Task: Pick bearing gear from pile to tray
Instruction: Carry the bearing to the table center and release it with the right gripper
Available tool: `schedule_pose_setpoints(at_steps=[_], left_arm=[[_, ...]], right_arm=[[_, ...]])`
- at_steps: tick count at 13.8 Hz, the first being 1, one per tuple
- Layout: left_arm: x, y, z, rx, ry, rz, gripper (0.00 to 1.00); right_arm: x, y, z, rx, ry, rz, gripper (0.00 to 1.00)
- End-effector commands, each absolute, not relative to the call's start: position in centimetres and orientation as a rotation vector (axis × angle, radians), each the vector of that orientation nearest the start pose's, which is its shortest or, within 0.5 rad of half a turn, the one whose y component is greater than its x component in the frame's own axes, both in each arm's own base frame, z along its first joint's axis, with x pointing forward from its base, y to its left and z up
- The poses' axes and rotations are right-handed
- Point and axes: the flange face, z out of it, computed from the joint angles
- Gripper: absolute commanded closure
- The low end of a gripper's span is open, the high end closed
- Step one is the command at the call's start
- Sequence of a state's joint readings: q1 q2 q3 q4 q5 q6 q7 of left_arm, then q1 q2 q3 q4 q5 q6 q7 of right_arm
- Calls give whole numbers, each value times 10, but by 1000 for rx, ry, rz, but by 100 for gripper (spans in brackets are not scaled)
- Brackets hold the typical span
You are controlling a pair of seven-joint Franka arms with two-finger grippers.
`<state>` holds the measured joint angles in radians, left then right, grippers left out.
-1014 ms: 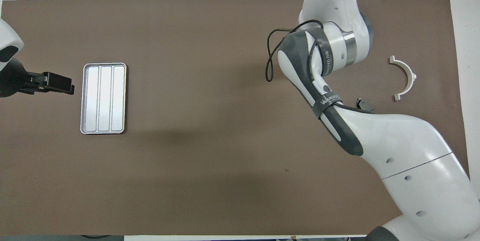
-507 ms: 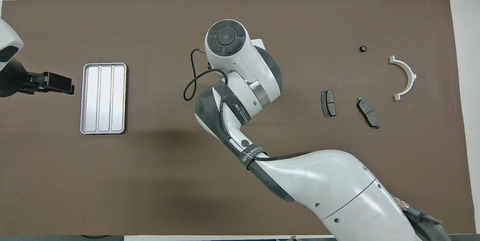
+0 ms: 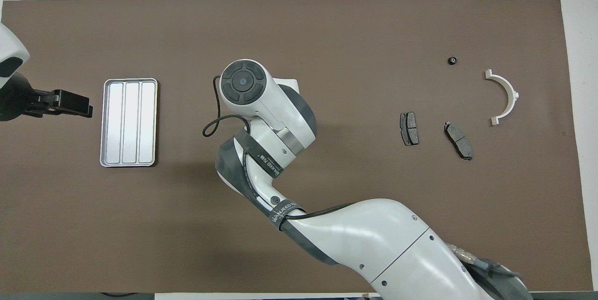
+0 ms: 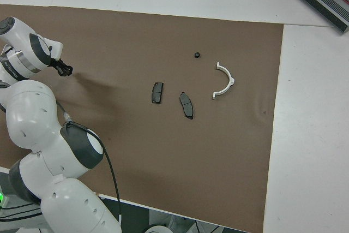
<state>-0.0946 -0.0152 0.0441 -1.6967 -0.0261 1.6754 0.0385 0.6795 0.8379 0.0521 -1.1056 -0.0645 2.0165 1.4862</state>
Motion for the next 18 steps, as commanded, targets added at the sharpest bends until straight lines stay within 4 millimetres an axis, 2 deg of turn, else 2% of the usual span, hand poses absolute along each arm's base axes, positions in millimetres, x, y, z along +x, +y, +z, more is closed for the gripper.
schedule_pose_setpoints(at_steps=[1,5,9,10,12,13,15,16,18], left_arm=[[550,-29,586,-3170,150,-15,0],[550,-30,586,-3170,153,-15,0],[550,-29,586,-3170,150,-15,0],[550,-30,586,-3170,153,-15,0],[550,-29,586,-3170,150,-15,0],[550,-30,586,-3170,153,-15,0],[550,-30,586,-3170,150,-12,0],[550,-32,586,-3170,155,-10,0],[550,-34,586,-3169,165,-14,0]], right_arm=[[586,512,309,-2841,1162,-91,100],[587,513,292,-2839,1164,-92,100],[588,512,286,-2844,1169,-91,98],[588,512,286,-2844,1169,-91,91],[588,511,286,-2848,1163,-91,66],[590,508,286,-2852,1167,-87,42],[595,500,292,-2873,1146,-78,7],[597,494,296,-2907,1104,-69,0],[615,465,332,-2994,936,-56,0]])
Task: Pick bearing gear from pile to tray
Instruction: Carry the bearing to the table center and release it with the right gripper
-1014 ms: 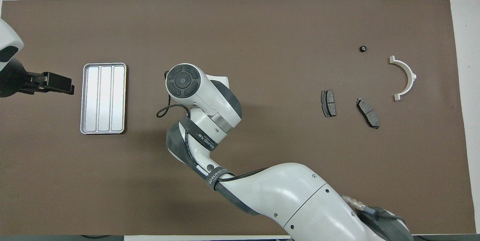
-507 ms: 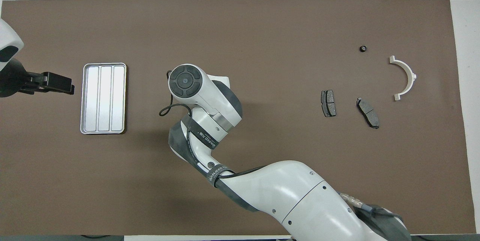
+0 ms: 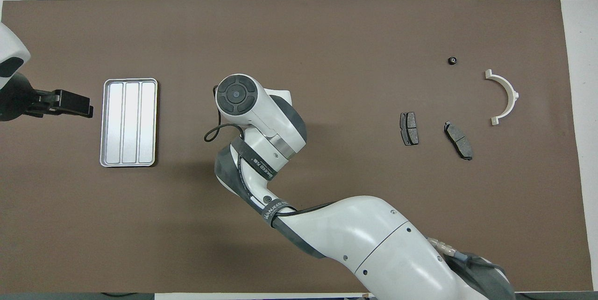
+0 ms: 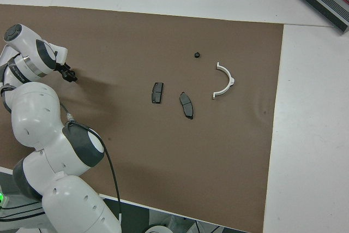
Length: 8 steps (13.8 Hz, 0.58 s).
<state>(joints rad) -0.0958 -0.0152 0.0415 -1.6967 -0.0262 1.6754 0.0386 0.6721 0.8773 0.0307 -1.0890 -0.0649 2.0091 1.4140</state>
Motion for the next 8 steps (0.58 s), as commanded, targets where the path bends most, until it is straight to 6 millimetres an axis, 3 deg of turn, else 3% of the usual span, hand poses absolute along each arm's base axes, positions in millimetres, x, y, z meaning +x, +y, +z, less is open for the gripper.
schedule_pose_setpoints(at_steps=[1,3,5,6,8], left_arm=[[548,-32,586,-3170,160,5,0],[546,-33,582,-3168,125,37,0],[548,-40,583,-3154,-303,7,0],[546,-67,578,-3137,-485,-1,0],[548,-100,566,-3114,-682,-7,0]], right_arm=[[633,435,356,-3035,854,-36,0],[659,375,405,-3108,555,-35,0],[681,312,439,-3145,354,-52,0],[691,283,445,-3161,261,-53,0],[705,241,450,-3181,156,-61,0]])
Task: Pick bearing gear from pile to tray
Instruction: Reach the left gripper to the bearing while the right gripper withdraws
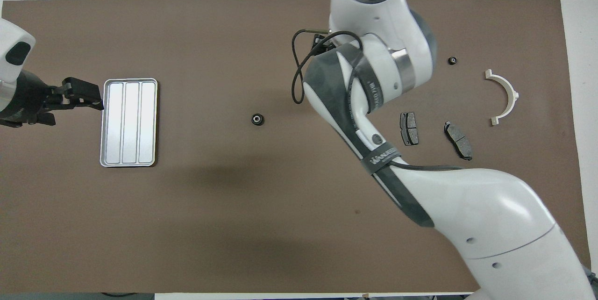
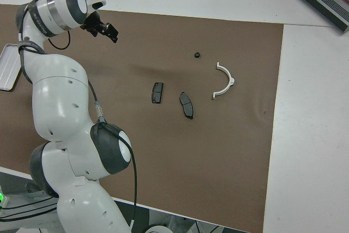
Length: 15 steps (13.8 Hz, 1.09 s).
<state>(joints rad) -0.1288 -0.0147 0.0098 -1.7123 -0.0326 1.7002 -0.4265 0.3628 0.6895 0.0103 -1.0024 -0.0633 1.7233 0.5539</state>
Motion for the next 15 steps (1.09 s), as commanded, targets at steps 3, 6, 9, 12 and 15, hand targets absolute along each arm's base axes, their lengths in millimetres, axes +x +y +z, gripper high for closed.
schedule_pose_setpoints(at_steps=[3,6,9,12,15], left_arm=[[570,-155,529,-3118,-786,35,0],[588,-203,489,-3093,-850,47,0],[606,-280,416,-3024,-886,100,0],[609,-305,369,-3045,-858,41,0],[592,-311,330,-3058,-839,22,0]], right_arm=[[729,147,441,-3186,73,-23,0],[739,75,413,-3192,-45,50,0],[747,23,385,-3184,-49,70,0],[751,-5,352,-3174,-45,77,0],[757,-15,324,-3185,-43,24,1]])
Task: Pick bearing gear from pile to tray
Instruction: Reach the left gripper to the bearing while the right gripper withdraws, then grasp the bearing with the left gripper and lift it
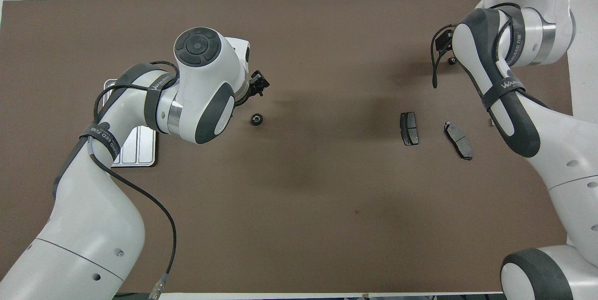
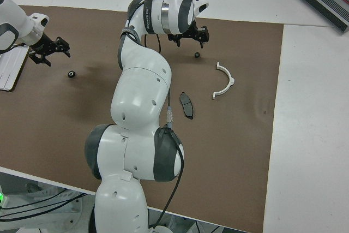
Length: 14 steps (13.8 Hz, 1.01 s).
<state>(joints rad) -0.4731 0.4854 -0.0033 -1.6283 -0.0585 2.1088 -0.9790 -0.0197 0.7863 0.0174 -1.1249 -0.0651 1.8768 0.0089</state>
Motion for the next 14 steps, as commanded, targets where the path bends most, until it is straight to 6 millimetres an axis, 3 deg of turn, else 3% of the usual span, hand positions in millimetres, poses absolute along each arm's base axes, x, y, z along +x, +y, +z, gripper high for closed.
schedule_pose_setpoints(at_steps=[1,3,7,9,10,12,14], left_arm=[[585,-312,324,-3049,-830,40,0],[564,-324,309,-3049,-792,53,6],[557,-330,302,-3054,-828,29,8],[557,-330,301,-3055,-829,27,16],[558,-330,301,-3054,-831,27,27],[561,-325,301,-3052,-846,23,60],[559,-327,300,-3053,-843,22,82]], right_arm=[[758,-17,316,-3193,-45,19,2],[760,-19,310,-3193,-41,0,3],[763,-21,299,-3192,-36,-15,8],[763,-23,293,-3190,-30,-5,11],[763,-23,290,-3188,-27,0,12],[762,-22,287,-3184,-25,7,12],[762,-26,288,-3185,-22,5,13]])
